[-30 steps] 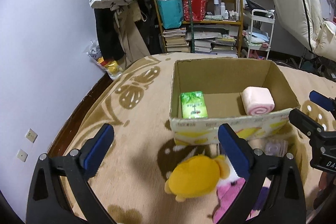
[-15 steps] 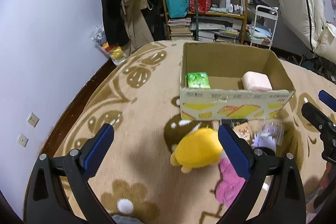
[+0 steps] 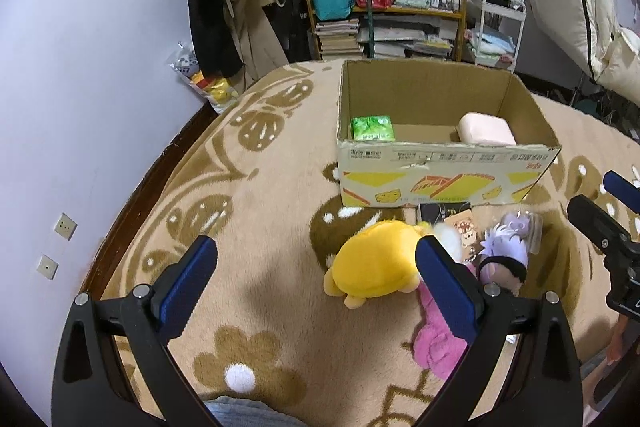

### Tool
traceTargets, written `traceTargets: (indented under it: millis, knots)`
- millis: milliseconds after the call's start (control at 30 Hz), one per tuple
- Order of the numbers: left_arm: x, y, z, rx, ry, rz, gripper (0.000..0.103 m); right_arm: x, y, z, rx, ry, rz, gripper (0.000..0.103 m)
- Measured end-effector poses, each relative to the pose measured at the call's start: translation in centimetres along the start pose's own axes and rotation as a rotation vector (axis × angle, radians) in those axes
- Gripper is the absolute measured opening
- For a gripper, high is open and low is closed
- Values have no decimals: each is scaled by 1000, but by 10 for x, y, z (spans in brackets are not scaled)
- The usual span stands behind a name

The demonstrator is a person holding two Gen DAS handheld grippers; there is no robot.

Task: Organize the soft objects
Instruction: 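Grasp yellow plush with left gripper while right gripper grasps white-haired doll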

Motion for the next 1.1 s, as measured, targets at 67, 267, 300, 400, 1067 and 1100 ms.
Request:
traceTargets:
  millis: [67, 267, 300, 400, 1067, 1100]
  knots:
    - [-1, 2, 4, 1, -16, 8, 98, -2, 0, 4, 3, -13, 7, 103]
    - [-5, 7, 16, -4, -59, 32, 98, -7, -1, 17, 12, -59, 25, 103]
    - [-6, 8, 17, -5, -62, 36, 98, -8, -1, 19, 12, -67, 27, 103]
    - [-8, 11, 20, -5, -69, 49, 98, -11, -1, 23, 10, -85, 33, 103]
    - [-21, 32, 70, -76, -225, 70, 98, -36, 15, 70, 33, -245, 203, 103]
    - [-22, 32, 72, -75, -230, 72, 98, -37, 15, 73, 38, -253, 207, 103]
Point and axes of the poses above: each gripper's, at about its wrist camera, not at the fingertips, and z roughly the way its jaws point, y to its right, x to its top, the point moved 5 cm from there along z, roughly the way its jaws point, and after that the axes turned 3 degrees about -x, right-handed, at the moved point
